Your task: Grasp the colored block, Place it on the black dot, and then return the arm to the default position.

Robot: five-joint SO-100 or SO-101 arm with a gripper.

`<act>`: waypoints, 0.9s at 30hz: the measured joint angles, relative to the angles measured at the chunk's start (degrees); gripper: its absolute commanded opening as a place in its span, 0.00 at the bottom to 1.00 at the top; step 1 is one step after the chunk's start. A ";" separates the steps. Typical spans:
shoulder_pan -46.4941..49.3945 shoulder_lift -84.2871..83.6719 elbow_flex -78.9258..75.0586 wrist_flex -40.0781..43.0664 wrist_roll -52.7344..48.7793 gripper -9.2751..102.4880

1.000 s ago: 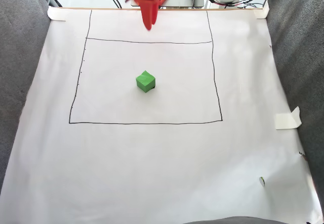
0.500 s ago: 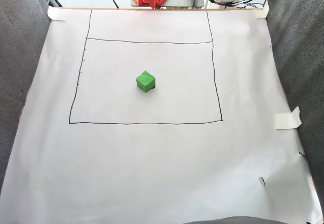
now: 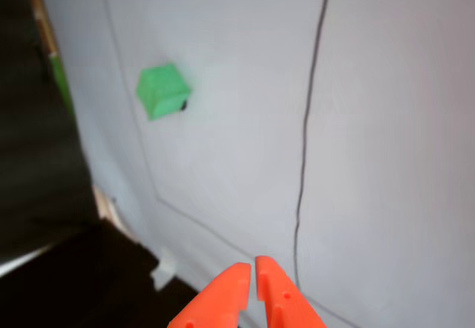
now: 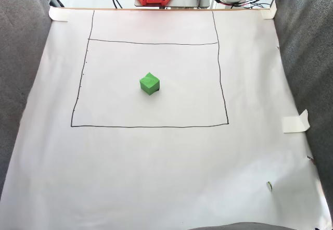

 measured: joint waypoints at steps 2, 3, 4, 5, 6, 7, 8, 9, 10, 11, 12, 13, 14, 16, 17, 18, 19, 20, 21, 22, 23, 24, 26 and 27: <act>1.49 0.00 1.05 -1.32 -0.26 0.08; 1.85 0.00 1.76 -2.29 -0.26 0.08; 1.93 0.00 2.64 -3.43 -0.26 0.08; 1.93 0.00 3.69 -4.75 -0.26 0.08; 1.85 0.00 4.92 -6.15 -0.53 0.08; 1.76 0.00 6.33 -7.56 -0.88 0.08; 1.76 0.00 7.82 -9.32 -1.32 0.08; 1.85 0.00 9.58 -11.34 -2.11 0.08; 1.93 0.00 11.34 -13.71 -3.34 0.08; 1.93 0.00 13.27 -16.44 -4.83 0.08; 1.93 0.00 15.38 -19.25 -6.50 0.08; 2.11 -0.09 17.40 -22.41 -8.09 0.08; 2.72 -0.79 18.98 -25.40 -9.32 0.08; 4.13 -0.62 21.27 -30.41 -11.25 0.08; 4.22 -0.44 22.15 -32.26 -11.69 0.08; 3.96 -0.35 22.94 -33.75 -12.13 0.08; 3.60 -0.35 23.82 -35.24 -12.66 0.08; 3.52 -0.35 24.70 -36.47 -13.10 0.08; 3.43 -0.35 25.66 -38.06 -13.80 0.08; 3.43 -0.35 26.72 -39.64 -14.59 0.08; 3.43 -0.35 27.69 -40.96 -15.38 0.08; 3.43 -0.35 28.13 -41.57 -15.73 0.08; 3.43 -0.35 28.13 -41.84 -15.82 0.08; 3.43 -0.35 28.13 -41.84 -15.82 0.08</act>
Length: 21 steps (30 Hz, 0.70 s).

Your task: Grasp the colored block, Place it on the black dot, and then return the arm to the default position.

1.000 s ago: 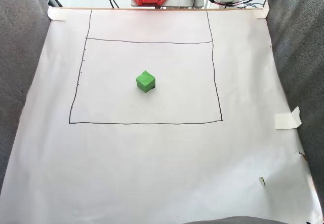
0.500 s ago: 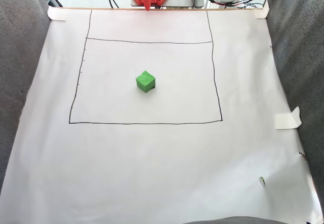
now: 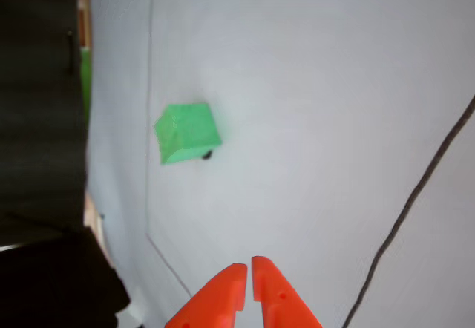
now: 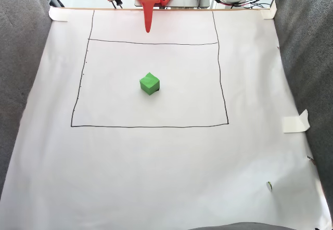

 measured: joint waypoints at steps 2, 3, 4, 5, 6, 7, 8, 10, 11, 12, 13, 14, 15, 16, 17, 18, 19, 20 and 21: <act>-0.44 0.00 0.00 0.00 0.09 0.08; -0.79 0.00 0.00 0.26 0.09 0.08; -1.23 0.00 0.00 0.97 0.09 0.08; -1.67 0.00 0.00 1.58 0.09 0.08; -2.02 0.00 0.00 2.11 0.09 0.08; -2.20 0.00 0.00 2.46 0.26 0.08; -2.20 0.00 0.00 2.64 0.35 0.08; -2.20 0.00 0.00 3.25 0.35 0.08; -2.20 0.00 0.00 3.78 0.44 0.08; -2.37 0.00 0.00 4.22 0.44 0.08; -2.64 0.00 0.00 4.66 0.62 0.08; -2.81 0.00 0.00 5.10 0.88 0.08; -2.90 0.00 0.00 5.36 1.05 0.08; -2.90 0.00 0.00 5.80 1.14 0.08; -2.90 0.00 0.00 6.15 1.14 0.08; -2.90 0.00 0.00 6.50 1.14 0.08; -2.90 0.00 0.00 7.03 1.14 0.08; -2.90 0.00 0.00 7.47 1.14 0.08; -2.90 0.00 0.00 7.91 1.14 0.08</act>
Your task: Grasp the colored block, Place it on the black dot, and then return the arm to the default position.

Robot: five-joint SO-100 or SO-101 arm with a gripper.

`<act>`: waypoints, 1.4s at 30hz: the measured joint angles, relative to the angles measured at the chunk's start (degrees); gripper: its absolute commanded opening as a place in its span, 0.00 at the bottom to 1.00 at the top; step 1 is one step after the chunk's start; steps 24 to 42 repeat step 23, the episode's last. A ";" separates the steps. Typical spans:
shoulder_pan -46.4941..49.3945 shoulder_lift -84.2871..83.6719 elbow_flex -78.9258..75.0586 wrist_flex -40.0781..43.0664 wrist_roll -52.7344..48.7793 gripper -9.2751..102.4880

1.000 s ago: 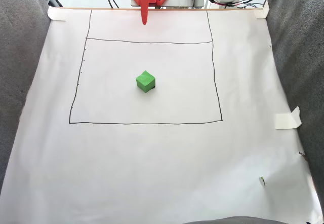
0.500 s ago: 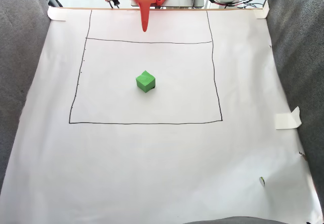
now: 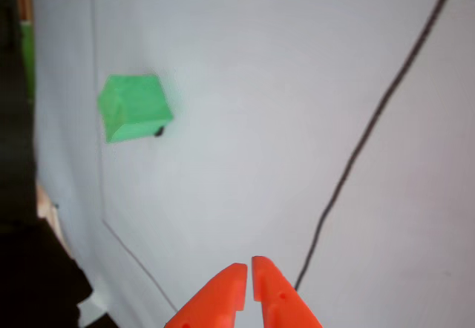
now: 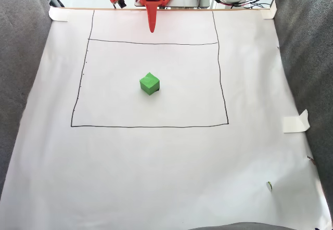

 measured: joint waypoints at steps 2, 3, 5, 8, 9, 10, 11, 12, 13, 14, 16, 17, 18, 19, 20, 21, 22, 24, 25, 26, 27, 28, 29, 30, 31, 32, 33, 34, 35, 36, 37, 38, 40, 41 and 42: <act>0.00 0.00 0.00 0.53 0.09 0.08; 0.00 0.00 0.00 0.79 0.35 0.08; 0.00 0.00 0.00 1.23 0.97 0.08; 0.00 0.00 0.00 1.67 1.05 0.08; 0.00 0.00 0.00 1.85 1.05 0.08; 0.00 0.00 0.00 2.02 1.23 0.08; 0.00 0.00 0.00 2.29 1.23 0.08; 0.00 0.00 0.00 2.46 1.41 0.08; 0.00 0.00 0.00 2.55 1.49 0.08; 0.00 0.00 0.00 2.72 1.67 0.08; 0.00 0.00 0.00 2.81 1.85 0.08; 0.00 0.00 0.00 2.90 2.02 0.08; 0.00 0.00 0.00 2.99 2.02 0.08; 0.00 0.00 0.00 3.34 2.02 0.08; 0.00 0.00 0.00 3.43 2.02 0.08; 0.00 0.00 0.00 3.60 2.02 0.08; 0.00 0.00 0.00 3.87 2.11 0.08; 0.00 0.00 0.00 3.96 2.37 0.08; 0.00 0.00 0.00 3.96 2.37 0.08; 0.00 0.00 0.00 3.96 2.37 0.08; 0.00 0.00 0.00 3.96 2.37 0.08; 0.00 0.00 0.00 3.96 2.37 0.08; 0.00 0.00 0.00 3.96 2.37 0.08; 0.00 0.00 0.00 3.96 2.37 0.08; 0.00 0.00 0.00 3.96 2.37 0.08; 0.00 0.00 0.00 3.96 2.37 0.08; 0.00 0.00 0.00 3.96 2.37 0.08; 0.00 0.00 0.00 3.96 2.37 0.08; 0.00 0.00 0.00 3.96 2.37 0.08; 0.00 0.00 0.00 3.96 2.37 0.08; 0.00 0.00 0.00 3.96 2.37 0.08; 0.00 0.00 0.00 3.96 2.37 0.08; 0.00 0.00 0.00 3.96 2.37 0.08; 0.00 0.00 0.00 3.96 2.37 0.08; 0.00 0.00 0.00 3.96 2.37 0.08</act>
